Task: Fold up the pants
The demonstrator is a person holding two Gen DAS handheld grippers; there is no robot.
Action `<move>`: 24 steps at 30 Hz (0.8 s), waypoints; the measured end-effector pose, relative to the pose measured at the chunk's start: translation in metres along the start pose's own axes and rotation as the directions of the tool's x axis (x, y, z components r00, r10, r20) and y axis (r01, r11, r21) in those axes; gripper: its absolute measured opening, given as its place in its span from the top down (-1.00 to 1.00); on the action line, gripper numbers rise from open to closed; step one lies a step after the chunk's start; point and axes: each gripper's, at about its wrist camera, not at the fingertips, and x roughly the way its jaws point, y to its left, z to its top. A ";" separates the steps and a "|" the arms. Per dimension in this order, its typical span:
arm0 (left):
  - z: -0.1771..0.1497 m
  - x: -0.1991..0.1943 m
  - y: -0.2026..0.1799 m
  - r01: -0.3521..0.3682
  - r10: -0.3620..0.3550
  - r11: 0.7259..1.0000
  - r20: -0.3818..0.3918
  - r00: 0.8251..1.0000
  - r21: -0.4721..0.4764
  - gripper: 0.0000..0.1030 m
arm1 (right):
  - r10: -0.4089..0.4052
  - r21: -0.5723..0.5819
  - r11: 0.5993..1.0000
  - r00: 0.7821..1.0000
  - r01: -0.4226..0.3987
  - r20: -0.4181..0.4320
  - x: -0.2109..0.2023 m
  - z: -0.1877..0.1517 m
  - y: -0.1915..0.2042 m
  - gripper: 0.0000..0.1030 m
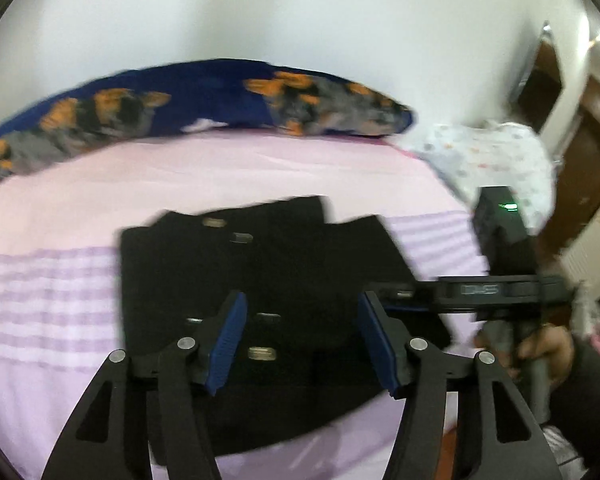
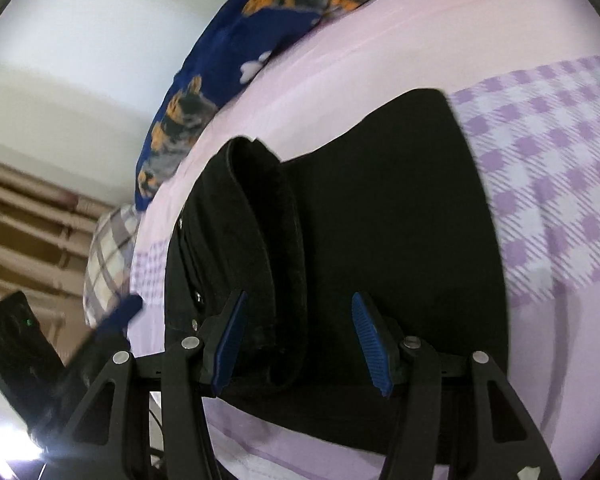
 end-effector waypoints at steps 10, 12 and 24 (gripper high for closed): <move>-0.025 0.022 0.042 -0.062 0.053 0.995 -0.118 0.992 -0.081 -0.14 | 0.051 -0.098 0.994 0.997 -0.057 -0.062 0.020 0.021 0.000 0.03; -0.031 0.026 0.040 -0.052 0.042 0.996 -0.133 0.990 -0.068 -0.15 | 0.068 -0.123 0.989 0.995 -0.076 -0.066 0.025 0.024 0.002 0.03; -0.031 0.034 0.041 -0.051 0.039 0.995 -0.152 0.988 -0.080 -0.16 | 0.148 -0.103 0.982 0.984 -0.158 -0.104 0.057 0.029 0.011 0.55</move>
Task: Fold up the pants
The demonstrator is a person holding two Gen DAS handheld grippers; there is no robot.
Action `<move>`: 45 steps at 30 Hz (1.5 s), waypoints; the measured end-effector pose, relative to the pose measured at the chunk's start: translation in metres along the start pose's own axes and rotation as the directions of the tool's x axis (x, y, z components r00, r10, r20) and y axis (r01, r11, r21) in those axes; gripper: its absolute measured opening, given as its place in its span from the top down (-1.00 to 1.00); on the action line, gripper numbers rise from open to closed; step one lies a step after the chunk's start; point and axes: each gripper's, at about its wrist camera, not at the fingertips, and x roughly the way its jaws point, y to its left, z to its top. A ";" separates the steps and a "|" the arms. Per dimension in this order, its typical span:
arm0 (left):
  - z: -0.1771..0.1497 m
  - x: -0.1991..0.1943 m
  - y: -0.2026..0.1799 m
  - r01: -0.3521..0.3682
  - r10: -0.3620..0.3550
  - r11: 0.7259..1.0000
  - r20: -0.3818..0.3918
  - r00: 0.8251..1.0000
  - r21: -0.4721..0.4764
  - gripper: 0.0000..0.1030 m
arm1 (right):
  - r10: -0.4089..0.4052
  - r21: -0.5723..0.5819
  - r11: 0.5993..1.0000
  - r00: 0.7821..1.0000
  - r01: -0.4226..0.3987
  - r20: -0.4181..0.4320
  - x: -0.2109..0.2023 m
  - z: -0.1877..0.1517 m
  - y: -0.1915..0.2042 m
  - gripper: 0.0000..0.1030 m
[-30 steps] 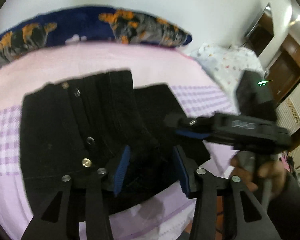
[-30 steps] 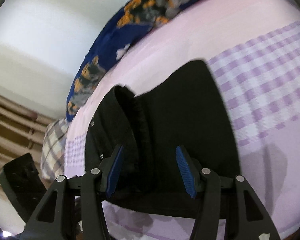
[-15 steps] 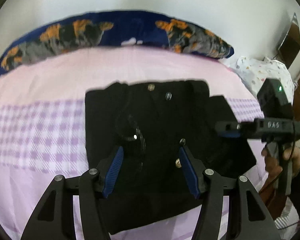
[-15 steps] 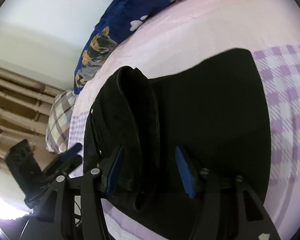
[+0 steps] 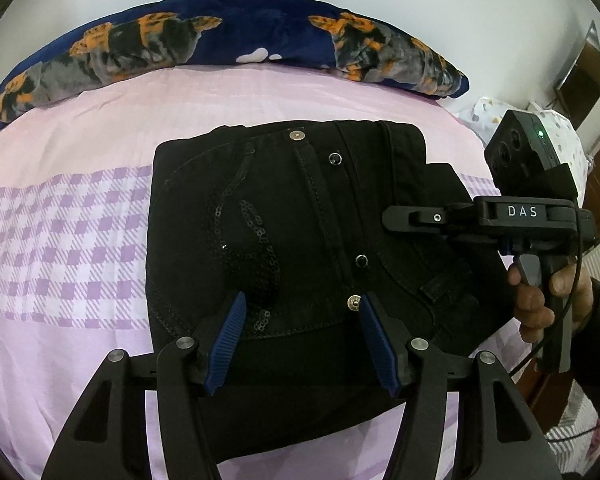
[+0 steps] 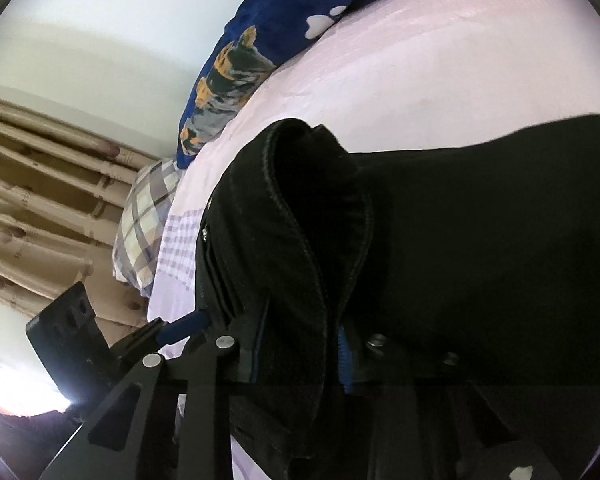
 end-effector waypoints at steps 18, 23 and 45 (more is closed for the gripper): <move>0.010 -0.026 0.005 -0.057 0.060 0.997 0.067 0.996 -0.046 -0.16 | -0.189 -0.065 0.978 0.974 0.198 0.124 -0.032 -0.007 0.081 0.80; 0.019 -0.038 0.012 -0.055 0.062 0.996 0.101 0.993 -0.075 -0.16 | -0.171 -0.088 0.979 0.974 0.185 0.147 -0.049 -0.001 0.096 0.81; 0.009 0.007 -0.022 -0.042 0.042 0.997 -0.006 0.999 0.067 -0.16 | -0.272 0.153 0.958 0.937 0.243 0.218 -0.105 -0.019 -0.002 0.81</move>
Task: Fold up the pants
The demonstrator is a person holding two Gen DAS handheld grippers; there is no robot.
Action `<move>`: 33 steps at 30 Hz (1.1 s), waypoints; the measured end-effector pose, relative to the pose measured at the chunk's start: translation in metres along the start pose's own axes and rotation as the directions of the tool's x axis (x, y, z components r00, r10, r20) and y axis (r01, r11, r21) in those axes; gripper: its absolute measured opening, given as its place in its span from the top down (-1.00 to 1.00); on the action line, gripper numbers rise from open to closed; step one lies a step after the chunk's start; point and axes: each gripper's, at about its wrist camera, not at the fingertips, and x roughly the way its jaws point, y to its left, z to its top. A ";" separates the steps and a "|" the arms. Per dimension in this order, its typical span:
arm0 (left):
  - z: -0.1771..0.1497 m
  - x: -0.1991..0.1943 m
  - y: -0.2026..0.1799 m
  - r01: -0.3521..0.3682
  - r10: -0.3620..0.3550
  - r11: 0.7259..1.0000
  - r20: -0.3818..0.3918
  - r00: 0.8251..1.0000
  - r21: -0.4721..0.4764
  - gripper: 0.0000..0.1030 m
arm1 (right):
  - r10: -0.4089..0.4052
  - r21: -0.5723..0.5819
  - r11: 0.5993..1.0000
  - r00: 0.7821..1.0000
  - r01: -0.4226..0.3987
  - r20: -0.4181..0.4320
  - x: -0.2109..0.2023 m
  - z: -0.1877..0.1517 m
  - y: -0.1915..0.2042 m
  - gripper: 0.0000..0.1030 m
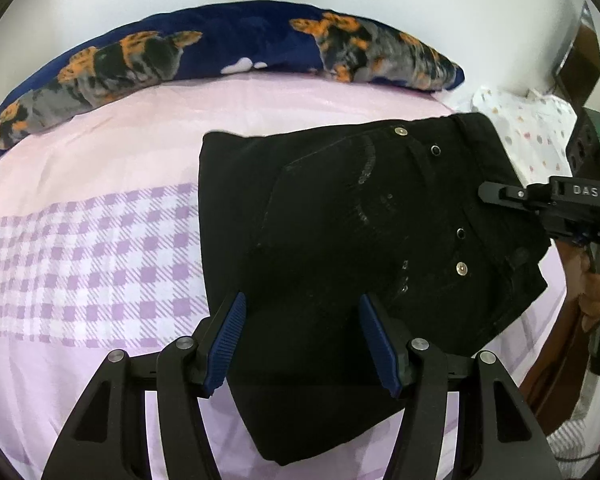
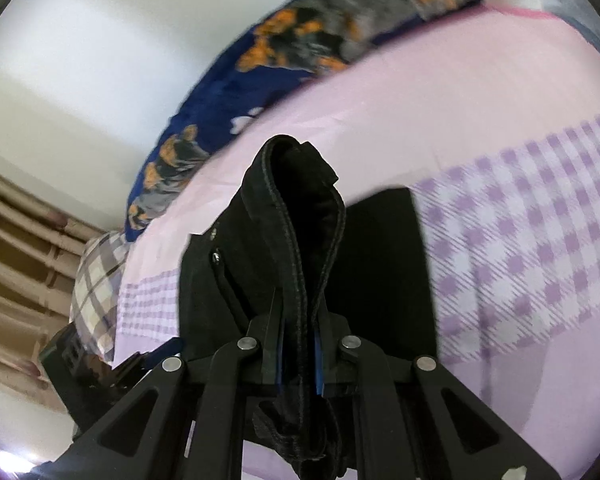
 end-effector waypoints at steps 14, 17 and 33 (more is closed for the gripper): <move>-0.013 0.012 -0.014 -0.033 0.036 0.995 -0.031 0.999 0.095 -0.23 | -0.080 0.042 0.996 0.997 0.079 0.016 -0.006 -0.010 -0.029 0.45; -0.014 0.012 -0.013 -0.022 0.025 0.996 -0.030 0.999 0.081 -0.23 | -0.065 0.075 0.995 0.996 0.061 0.053 -0.033 -0.016 -0.031 0.43; -0.021 0.010 -0.012 -0.013 0.014 0.998 -0.019 1.000 0.054 -0.23 | -0.014 0.171 0.985 1.000 0.013 0.005 -0.037 -0.053 -0.033 0.43</move>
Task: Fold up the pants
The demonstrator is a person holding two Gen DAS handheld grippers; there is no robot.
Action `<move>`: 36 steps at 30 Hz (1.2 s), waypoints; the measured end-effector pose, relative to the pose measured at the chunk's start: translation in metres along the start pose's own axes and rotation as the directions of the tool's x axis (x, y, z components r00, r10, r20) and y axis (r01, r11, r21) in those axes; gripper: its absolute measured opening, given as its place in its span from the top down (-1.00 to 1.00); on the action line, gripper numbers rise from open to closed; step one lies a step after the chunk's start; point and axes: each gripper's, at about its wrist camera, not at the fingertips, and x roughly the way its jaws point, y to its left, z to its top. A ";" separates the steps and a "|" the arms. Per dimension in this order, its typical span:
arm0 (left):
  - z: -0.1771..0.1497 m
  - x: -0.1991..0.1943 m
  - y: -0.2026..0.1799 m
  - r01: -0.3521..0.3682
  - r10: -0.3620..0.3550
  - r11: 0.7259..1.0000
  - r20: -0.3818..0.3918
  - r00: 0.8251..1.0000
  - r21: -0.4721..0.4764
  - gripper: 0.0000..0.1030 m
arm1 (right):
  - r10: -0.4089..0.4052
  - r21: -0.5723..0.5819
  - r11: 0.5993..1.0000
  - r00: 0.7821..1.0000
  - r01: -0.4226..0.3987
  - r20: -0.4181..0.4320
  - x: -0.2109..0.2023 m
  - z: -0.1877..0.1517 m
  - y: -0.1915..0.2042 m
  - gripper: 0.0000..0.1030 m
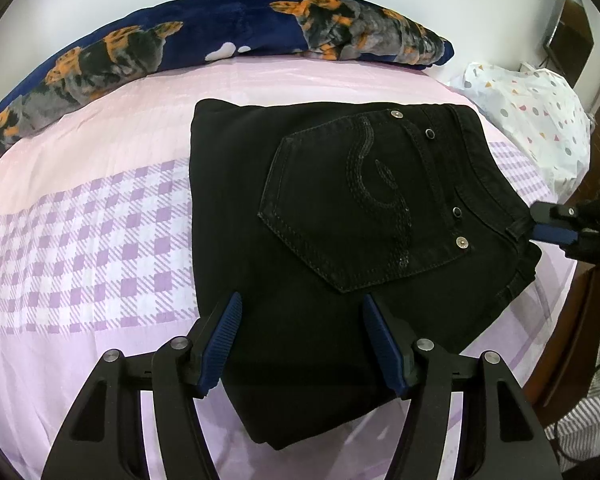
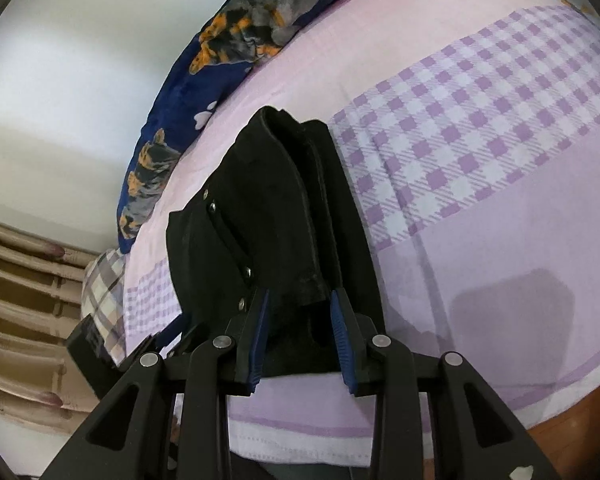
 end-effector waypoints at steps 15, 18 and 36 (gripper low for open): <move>0.000 0.000 -0.001 -0.009 0.009 1.000 0.001 1.000 0.002 -0.24 | -0.064 -0.073 0.995 0.998 0.063 -0.014 0.002 0.000 0.012 0.52; -0.001 0.000 -0.001 -0.012 0.012 1.000 -0.001 1.000 0.003 -0.24 | -0.073 -0.071 0.995 0.997 0.073 -0.005 0.009 0.003 0.011 0.52; -0.004 -0.006 -0.006 -0.013 0.015 0.997 -0.038 0.999 0.070 -0.24 | -0.193 -0.122 0.971 0.977 0.204 0.092 -0.014 -0.019 0.027 0.78</move>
